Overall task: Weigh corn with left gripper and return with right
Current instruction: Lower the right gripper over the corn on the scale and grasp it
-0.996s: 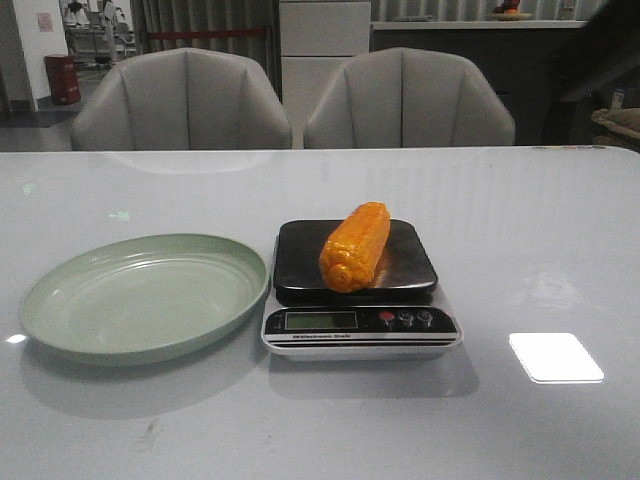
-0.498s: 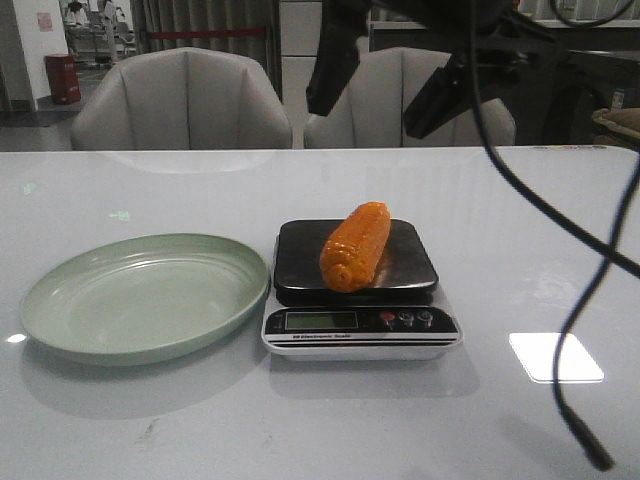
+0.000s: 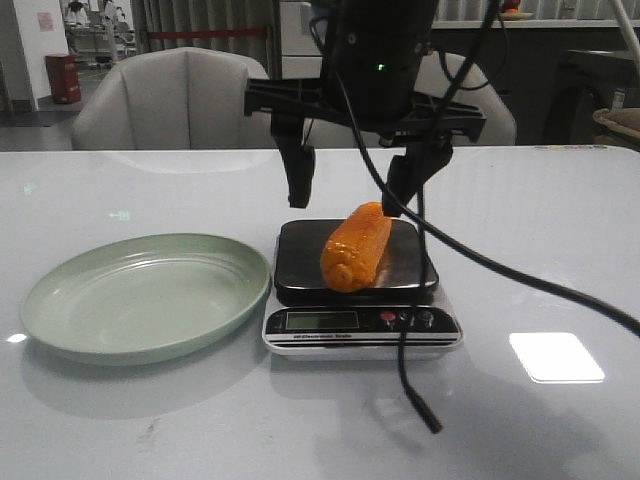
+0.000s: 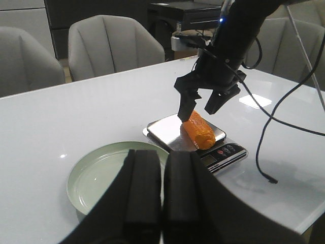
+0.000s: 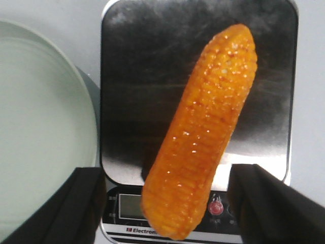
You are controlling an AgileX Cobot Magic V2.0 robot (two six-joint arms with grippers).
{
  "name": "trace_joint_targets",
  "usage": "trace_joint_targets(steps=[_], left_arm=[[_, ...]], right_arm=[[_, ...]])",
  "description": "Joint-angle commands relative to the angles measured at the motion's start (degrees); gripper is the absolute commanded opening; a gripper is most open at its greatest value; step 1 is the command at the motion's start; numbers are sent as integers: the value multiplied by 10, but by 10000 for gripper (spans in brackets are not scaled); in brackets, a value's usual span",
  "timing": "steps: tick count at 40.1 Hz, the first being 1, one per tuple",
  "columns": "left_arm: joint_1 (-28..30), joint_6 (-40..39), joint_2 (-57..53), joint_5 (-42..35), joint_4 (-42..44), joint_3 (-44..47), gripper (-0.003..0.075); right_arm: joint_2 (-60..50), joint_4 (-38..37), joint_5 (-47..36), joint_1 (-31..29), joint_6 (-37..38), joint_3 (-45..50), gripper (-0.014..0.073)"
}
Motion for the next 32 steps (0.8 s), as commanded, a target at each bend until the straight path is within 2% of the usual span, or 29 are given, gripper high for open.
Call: trace_joint_targets(steps=[1,7,9,17,21,32], left_arm=[[-1,-2,7,-48,2,-13,114],[-1,-2,7,-48,2,-13,114],[-1,-2,7,-48,2,-13,114],[-1,-2,7,-48,2,-13,114],[-1,-2,7,-48,2,-13,114],[-1,-2,7,-48,2,-13,114]], right_arm=[[-9,-15,19,0,12,-35,597],[12,-15,24,0,34,-44,589],[18,-15,26,0,36,-44,555],[32,-12,38,1,36,-44,258],[32,-12,35,5,36,-50,180],[33,-12,-10,62,21,-114,175]])
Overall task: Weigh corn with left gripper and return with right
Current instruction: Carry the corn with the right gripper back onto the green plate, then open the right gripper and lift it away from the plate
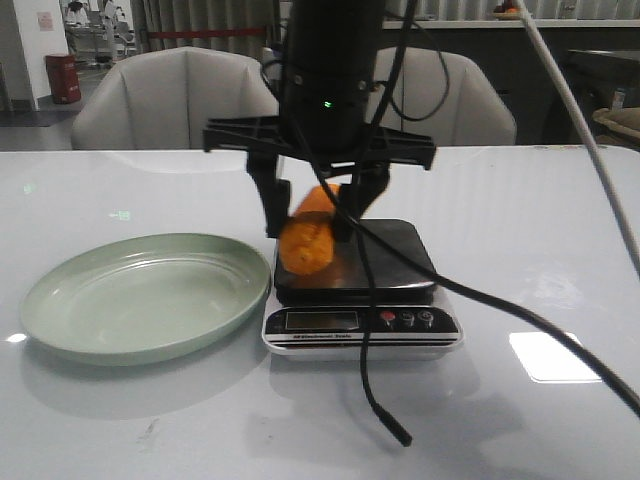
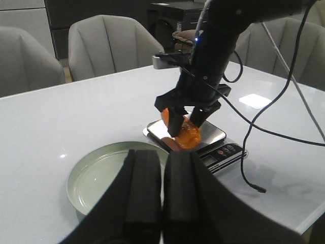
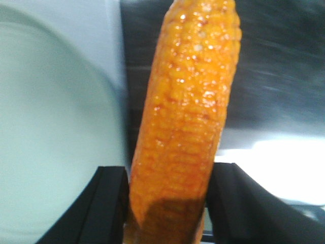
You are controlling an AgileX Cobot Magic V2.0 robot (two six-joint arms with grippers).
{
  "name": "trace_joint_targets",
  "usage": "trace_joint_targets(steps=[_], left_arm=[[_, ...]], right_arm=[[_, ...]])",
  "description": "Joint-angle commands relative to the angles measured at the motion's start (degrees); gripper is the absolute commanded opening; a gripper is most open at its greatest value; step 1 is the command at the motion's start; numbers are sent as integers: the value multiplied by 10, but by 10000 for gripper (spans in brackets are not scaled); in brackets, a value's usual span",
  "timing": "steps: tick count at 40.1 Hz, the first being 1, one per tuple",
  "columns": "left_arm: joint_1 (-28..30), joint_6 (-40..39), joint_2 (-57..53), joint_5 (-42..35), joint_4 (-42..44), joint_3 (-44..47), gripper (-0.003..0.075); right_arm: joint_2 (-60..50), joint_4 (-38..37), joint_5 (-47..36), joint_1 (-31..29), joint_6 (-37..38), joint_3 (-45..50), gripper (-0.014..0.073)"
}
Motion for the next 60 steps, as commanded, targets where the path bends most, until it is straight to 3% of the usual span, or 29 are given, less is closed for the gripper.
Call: trace_joint_targets(steps=[1,16,19,26,31,39,51,60], left_arm=[[-1,-2,7,-48,2,-13,114],[-1,-2,7,-48,2,-13,114],[-1,-2,7,-48,2,-13,114],[-1,-2,7,-48,2,-13,114],[-1,-2,7,-48,2,-13,114],[-1,-2,7,-48,2,-13,114],[-1,-2,7,-48,2,-13,114],[-1,-2,7,-48,2,-13,114]], right_arm=[[-33,-8,-43,23,-7,-31,176],[15,58,-129,70,-7,-35,192],[28,66,-141,75,-7,-35,243],[43,67,-178,90,-7,-35,464],[47,67,-177,93,-7,-36,560],[46,66,-135,84,-15,-62,566],[-4,70,-63,68,-180,-88,565],[-56,74,-23,42,-261,-77,565]])
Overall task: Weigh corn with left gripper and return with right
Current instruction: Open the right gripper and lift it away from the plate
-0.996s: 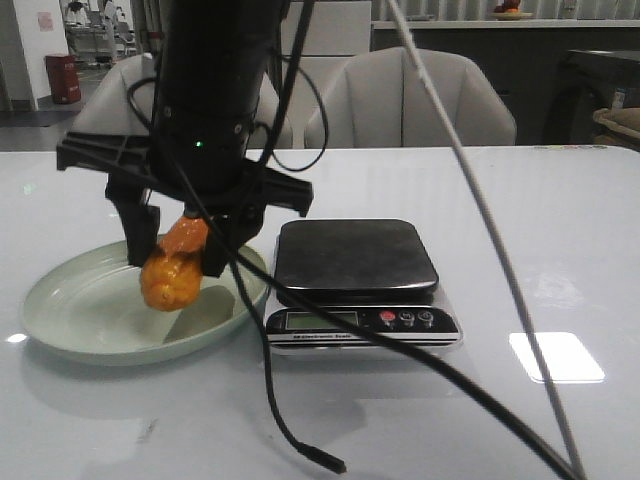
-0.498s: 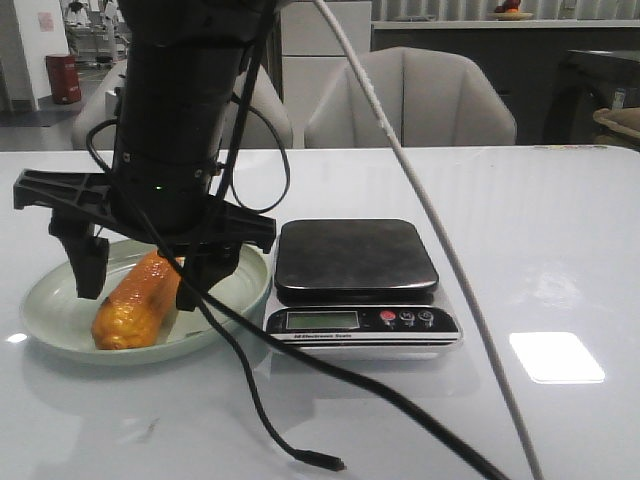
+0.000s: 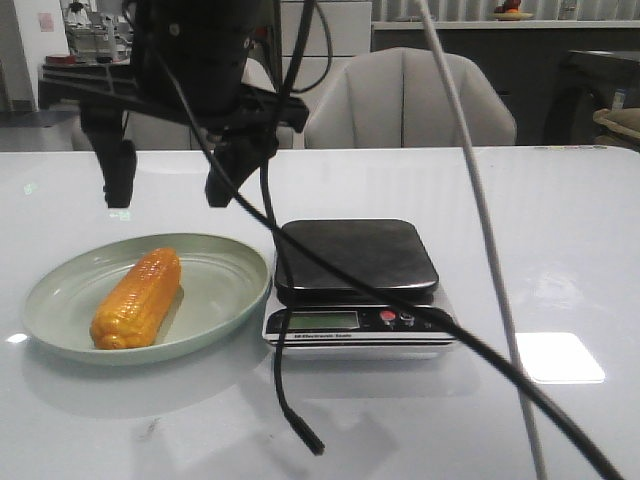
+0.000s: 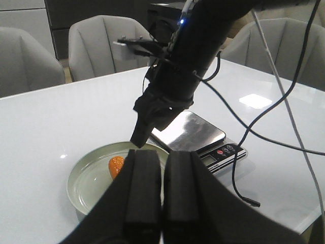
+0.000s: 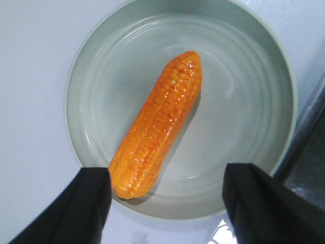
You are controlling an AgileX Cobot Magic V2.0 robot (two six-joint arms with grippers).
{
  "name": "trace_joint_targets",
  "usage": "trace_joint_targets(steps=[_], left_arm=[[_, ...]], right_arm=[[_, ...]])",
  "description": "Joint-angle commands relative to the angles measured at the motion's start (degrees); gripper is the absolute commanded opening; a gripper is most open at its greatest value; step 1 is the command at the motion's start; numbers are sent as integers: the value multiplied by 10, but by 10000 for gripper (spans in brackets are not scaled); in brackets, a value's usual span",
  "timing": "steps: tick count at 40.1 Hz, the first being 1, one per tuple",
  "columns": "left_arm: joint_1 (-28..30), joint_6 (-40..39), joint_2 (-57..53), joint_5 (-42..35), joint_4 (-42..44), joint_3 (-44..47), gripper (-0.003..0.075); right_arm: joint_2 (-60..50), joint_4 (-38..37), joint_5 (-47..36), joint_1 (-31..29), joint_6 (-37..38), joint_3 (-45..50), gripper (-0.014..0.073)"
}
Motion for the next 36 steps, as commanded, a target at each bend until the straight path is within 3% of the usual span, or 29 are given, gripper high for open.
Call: trace_joint_targets(steps=[1,11,17,36], left_arm=[[-1,-2,7,-48,2,-13,114],[-1,-2,7,-48,2,-13,114],[-1,-2,7,-48,2,-13,114],[-1,-2,7,-48,2,-13,114]], right_arm=[[-59,3,10,-20,-51,-7,565],[-152,80,19,-80,-180,93,565],[-216,85,2,-111,-225,156,565],[-447,83,-95,-150,-279,372,563]])
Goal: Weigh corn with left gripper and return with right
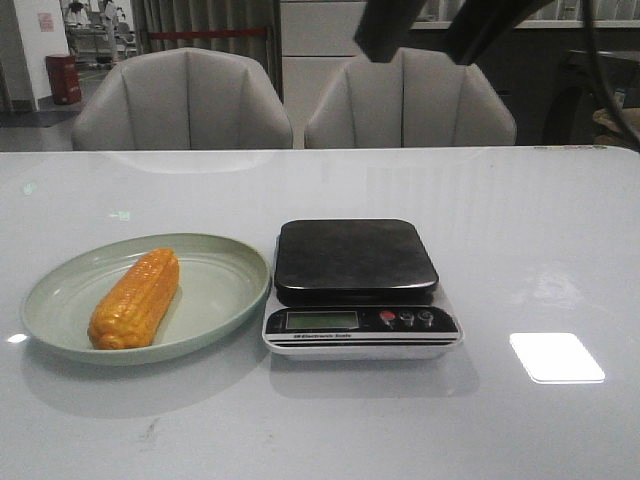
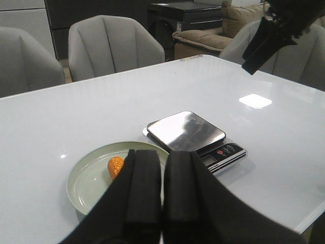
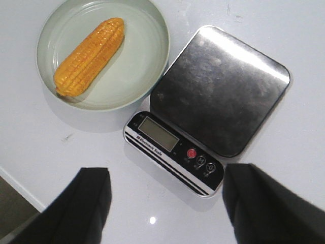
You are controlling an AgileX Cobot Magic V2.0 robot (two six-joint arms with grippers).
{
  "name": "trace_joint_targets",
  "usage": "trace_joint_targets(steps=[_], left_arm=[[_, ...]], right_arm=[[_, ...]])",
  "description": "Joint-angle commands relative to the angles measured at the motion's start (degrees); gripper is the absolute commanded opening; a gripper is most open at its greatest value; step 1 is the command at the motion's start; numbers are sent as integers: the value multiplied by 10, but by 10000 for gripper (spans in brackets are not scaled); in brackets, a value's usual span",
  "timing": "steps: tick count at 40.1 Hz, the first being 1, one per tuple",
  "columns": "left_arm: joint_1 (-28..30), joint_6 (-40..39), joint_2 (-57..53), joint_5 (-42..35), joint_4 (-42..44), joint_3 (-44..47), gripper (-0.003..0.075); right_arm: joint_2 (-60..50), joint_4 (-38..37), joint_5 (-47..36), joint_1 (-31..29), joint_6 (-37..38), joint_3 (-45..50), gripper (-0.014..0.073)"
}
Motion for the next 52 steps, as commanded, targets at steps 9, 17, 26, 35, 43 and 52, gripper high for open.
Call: trace_joint_targets(steps=[9,17,26,35,43,52], left_arm=[[-1,-2,7,-48,2,-13,114],[-1,-2,7,-48,2,-13,114],[-1,-2,7,-48,2,-13,114],[-1,-2,7,-48,2,-13,114],[-1,-2,7,-48,2,-13,114],[-1,-2,7,-48,2,-13,114]], right_arm=[[-185,4,-129,-4,-10,162,563],[-321,4,-219,-4,-10,303,563],[-497,4,-276,-4,-10,417,563],[-673,4,-287,-4,-10,496,563],[-749,3,-349,-4,-10,559,563],[-750,3,-402,-4,-10,582,519]])
